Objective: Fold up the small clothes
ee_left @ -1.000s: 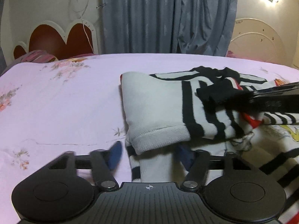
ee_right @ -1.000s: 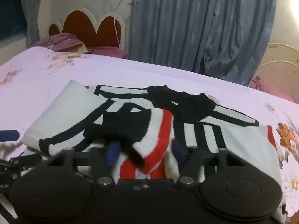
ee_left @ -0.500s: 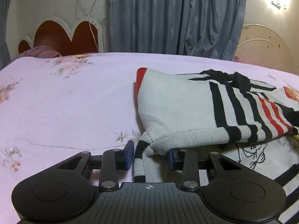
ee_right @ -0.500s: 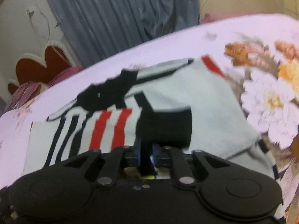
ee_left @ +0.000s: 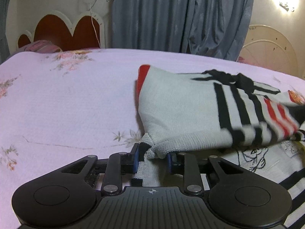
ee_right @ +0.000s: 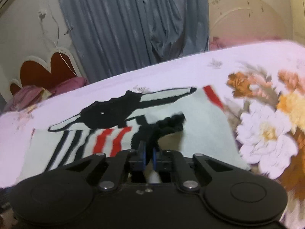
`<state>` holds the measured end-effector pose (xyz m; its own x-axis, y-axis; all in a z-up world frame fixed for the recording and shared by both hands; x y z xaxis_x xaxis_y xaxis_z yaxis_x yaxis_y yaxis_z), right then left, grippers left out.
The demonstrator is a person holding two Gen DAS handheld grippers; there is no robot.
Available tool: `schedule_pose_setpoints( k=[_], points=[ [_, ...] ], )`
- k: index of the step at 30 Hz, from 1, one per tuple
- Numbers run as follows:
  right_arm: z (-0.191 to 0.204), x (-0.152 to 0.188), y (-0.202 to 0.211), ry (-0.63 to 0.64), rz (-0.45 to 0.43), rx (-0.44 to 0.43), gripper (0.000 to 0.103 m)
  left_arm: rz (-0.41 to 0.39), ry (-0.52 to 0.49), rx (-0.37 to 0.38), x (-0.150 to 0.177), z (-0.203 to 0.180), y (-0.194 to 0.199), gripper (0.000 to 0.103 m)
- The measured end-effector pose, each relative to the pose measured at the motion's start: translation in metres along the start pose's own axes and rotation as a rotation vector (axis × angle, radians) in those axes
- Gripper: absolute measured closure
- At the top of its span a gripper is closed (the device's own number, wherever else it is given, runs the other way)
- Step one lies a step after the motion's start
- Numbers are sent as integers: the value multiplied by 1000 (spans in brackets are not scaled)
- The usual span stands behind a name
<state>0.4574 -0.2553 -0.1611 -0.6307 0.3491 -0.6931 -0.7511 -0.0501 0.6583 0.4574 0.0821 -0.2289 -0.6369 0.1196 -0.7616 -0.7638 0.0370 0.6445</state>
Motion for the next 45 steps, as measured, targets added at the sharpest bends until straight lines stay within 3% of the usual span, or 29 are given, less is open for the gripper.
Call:
schedule_pose_setpoints(
  k=[3,5,6,7,8,9,13,17,20,22,25,28,30,32,35,37,38,42,45],
  points=[
    [-7,6,-8,3,48,16,93,19,-4,30,-4,3,5,76],
    [-12,4,-2,-28,42,-3,81,20,10,59,-6,9,16,74],
    [-16,1,2,-54,33,-9,67,26,20,77,-7,12,21,71],
    [-21,-3,6,-68,21,-10,56,25,39,90,-7,16,27,61],
    [-24,-6,9,-70,8,-6,56,22,61,90,-9,20,33,52],
    [-27,-9,11,-66,0,-2,57,19,78,86,-12,23,36,51],
    [-35,-15,6,-79,4,6,59,-10,103,101,-29,23,37,50],
    [-34,-9,-10,-94,74,-23,59,-15,191,108,-52,25,10,50],
    [-32,-10,-16,-104,66,-18,60,1,201,83,-66,24,-21,51],
    [-29,-13,-18,-94,54,-6,76,21,216,73,-70,25,-44,51],
    [-25,-16,-20,-54,38,7,84,27,234,41,-73,29,-72,51],
    [-20,-19,-17,20,-6,12,96,5,228,-2,-75,30,-85,64],
    [-17,-21,-18,67,-34,25,96,7,223,-44,-73,31,-94,66],
    [-18,-18,-34,127,-3,110,97,-7,217,-70,-73,31,-99,66],
    [-20,-18,-36,144,-4,109,98,-6,256,-77,-76,34,-98,65],
    [-21,-22,-28,130,-33,104,82,-21,250,-94,-78,36,-89,65],
    [-21,-24,-23,114,-45,90,82,-36,230,-100,-78,34,-83,65],
    [-10,-29,-7,118,-77,28,82,-96,164,-52,-79,22,-50,65],
    [8,-27,-8,136,-45,-32,77,-92,110,17,-76,-1,-31,65]
  ],
)
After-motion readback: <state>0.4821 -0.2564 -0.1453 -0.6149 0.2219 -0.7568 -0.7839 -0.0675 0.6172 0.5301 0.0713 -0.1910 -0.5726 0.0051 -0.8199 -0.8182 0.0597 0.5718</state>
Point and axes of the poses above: each gripper's, at about its wrist camera, not at the fingertips, and y roughly against the way its jaws point, z to its left, x to its underside, the point moved 2 cm from there along -y, roughly the way its jaws point, and after that the axes turned 8 degrees about -y, right-handed, at the moved point
